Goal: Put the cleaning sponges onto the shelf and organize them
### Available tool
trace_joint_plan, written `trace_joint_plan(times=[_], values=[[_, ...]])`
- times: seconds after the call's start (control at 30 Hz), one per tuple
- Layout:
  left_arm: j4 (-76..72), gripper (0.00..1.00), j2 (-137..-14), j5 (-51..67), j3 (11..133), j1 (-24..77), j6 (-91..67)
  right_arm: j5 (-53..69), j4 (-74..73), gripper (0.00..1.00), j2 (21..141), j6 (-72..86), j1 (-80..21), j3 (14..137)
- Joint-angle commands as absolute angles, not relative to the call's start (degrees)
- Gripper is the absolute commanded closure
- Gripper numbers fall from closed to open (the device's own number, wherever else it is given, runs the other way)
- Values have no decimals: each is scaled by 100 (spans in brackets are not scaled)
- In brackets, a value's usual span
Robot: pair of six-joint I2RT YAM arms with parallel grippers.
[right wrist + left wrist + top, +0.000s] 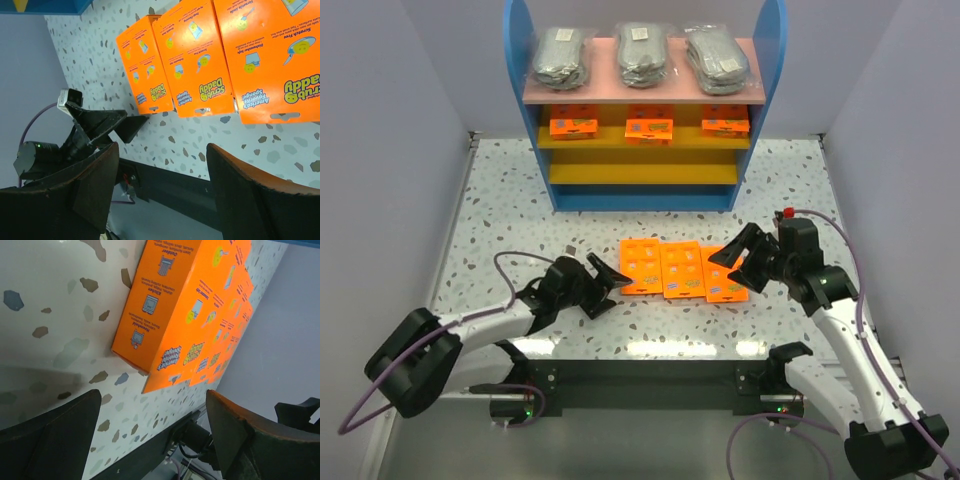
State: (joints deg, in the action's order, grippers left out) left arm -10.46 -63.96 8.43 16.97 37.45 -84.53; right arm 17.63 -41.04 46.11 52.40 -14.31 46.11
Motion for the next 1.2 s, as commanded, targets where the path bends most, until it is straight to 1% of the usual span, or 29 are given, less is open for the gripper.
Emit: trace_joint_plan(times=[0.0,0.1,0.2,0.23,0.3,0.33,0.4,0.43,0.5,0.53,0.6,0.63,0.7,0.73,0.8,0.93,1.0,1.1,1.17], values=[[-2029,10,-6890,361,1881,3885,-8727,1925,-3920,26,4535,5133,-1459,4544],[-2416,13,-7320,325,1925,3937,-8824,1916,-3937,27,4509,5159,-1468,4465],[-2662,20,-7681,378,2021,3937,-8842,1907,-3929,27,4456,5177,-1468,4386],[-2759,25,-7760,361,2004,3929,-8850,1890,-3937,27,4456,5177,-1459,4368],[-3110,31,-7813,334,1943,3937,-8955,1898,-3920,27,4456,5186,-1450,4324],[-3181,38,-7883,334,1925,3937,-8965,1898,-3920,28,4456,5194,-1459,4316],[-3208,44,-7954,404,1995,3937,-8948,1890,-3920,28,4482,5194,-1459,4280],[-3208,49,-8032,430,2004,3937,-8956,1881,-3911,28,4509,5194,-1459,4272],[-3313,55,-8094,501,1925,3937,-9026,1872,-3902,29,4526,5186,-1459,4271],[-3418,61,-8112,518,1890,3937,-9035,1863,-3902,29,4561,5186,-1459,4289],[-3463,66,-8095,492,1759,3937,-9105,1863,-3902,30,4570,5177,-1459,4298],[-3489,71,-8060,475,1706,3929,-9105,1855,-3902,29,4579,5168,-1450,4307],[-3498,75,-8007,413,1600,3911,-9088,1854,-3902,30,4579,5177,-1450,4324],[-3463,80,-7920,404,1565,3885,-9079,1846,-3894,30,4570,5177,-1459,4324],[-3428,84,-7814,334,1451,3850,-9018,1846,-3894,30,4553,5177,-1459,4315],[-3182,100,-7350,229,1275,3683,-8860,1863,-3885,30,4509,5212,-1459,4280],[-3094,100,-7120,228,1204,3648,-8693,1872,-3885,31,4483,5212,-1459,4263],[-2664,100,-6444,176,1152,3569,-8351,1872,-3893,31,4456,5221,-1459,4245],[-2401,100,-5786,54,1073,3551,-8079,1872,-3902,31,4430,5221,-1459,4228]])
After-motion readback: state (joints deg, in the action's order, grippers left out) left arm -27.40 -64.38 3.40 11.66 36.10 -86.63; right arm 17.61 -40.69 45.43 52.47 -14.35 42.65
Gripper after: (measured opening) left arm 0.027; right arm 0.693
